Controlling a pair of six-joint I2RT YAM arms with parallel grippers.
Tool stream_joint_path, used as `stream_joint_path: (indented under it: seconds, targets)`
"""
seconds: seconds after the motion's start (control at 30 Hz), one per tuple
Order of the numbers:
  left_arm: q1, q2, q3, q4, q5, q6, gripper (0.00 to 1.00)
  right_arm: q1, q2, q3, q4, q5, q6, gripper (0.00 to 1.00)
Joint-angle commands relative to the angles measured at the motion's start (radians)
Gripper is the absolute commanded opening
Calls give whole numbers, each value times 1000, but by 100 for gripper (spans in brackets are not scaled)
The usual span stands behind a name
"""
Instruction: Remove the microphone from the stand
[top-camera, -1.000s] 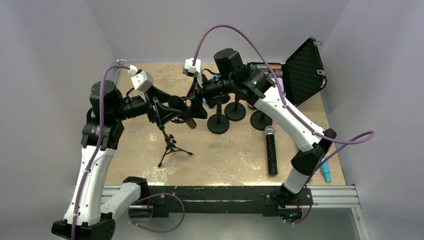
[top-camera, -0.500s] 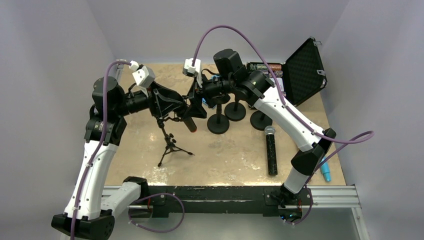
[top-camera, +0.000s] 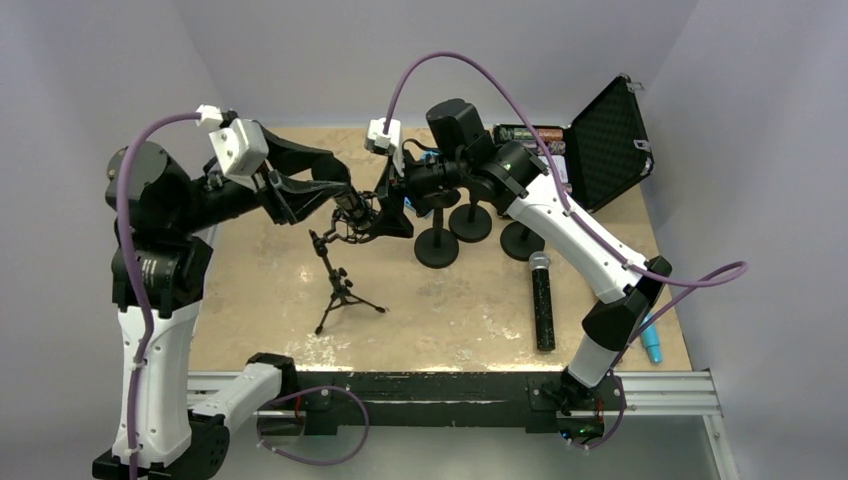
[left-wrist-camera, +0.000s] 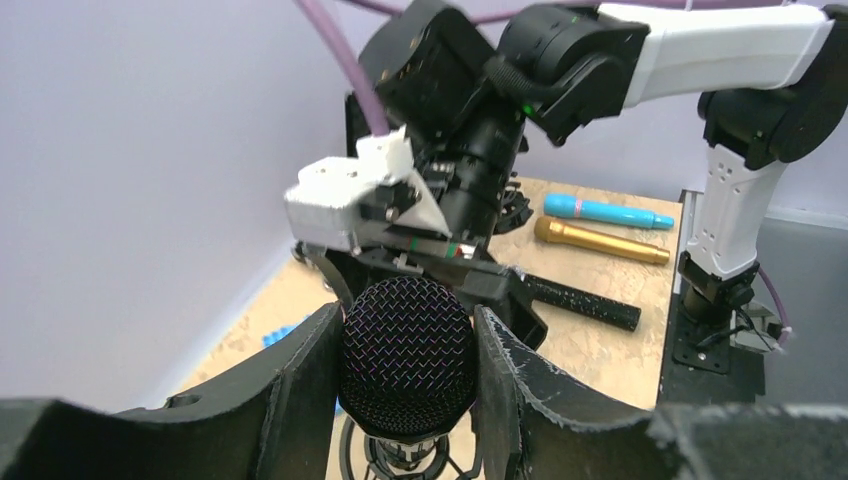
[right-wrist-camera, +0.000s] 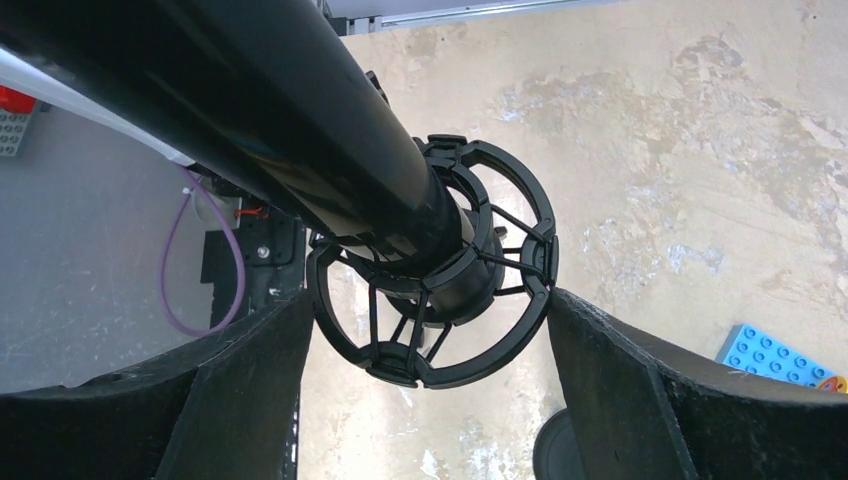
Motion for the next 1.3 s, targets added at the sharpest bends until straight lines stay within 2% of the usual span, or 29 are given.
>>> stream_joint_path:
  seconds: [0.0,0.2,0.37,0.6,0.77,0.9,1.07,1.27]
  targets:
    - [-1,14,133,22,-22,53,0,15,4,-12,-8,-12,-7,89]
    - [-1,73,315,-5,-59,68,0,14,-10,-3,-9,10,2,90]
    - [-1,77,385,-18,-101,70,0,13,-31,35,-15,25,4,91]
    - [-1,62,390,-129,-86,105,0,10,-104,122,-20,42,-72,94]
    - [-1,40,315,-133,-24,76,0,11,-188,95,41,-14,-139,94]
    - [-1,34,251,-21,4,-48,0,10,-208,60,198,-76,-34,94]
    - [-1,49,229,87,39,-173,0,16,-122,162,289,-124,128,92]
    - [-1,52,226,119,47,-192,0,32,-55,199,352,-152,220,89]
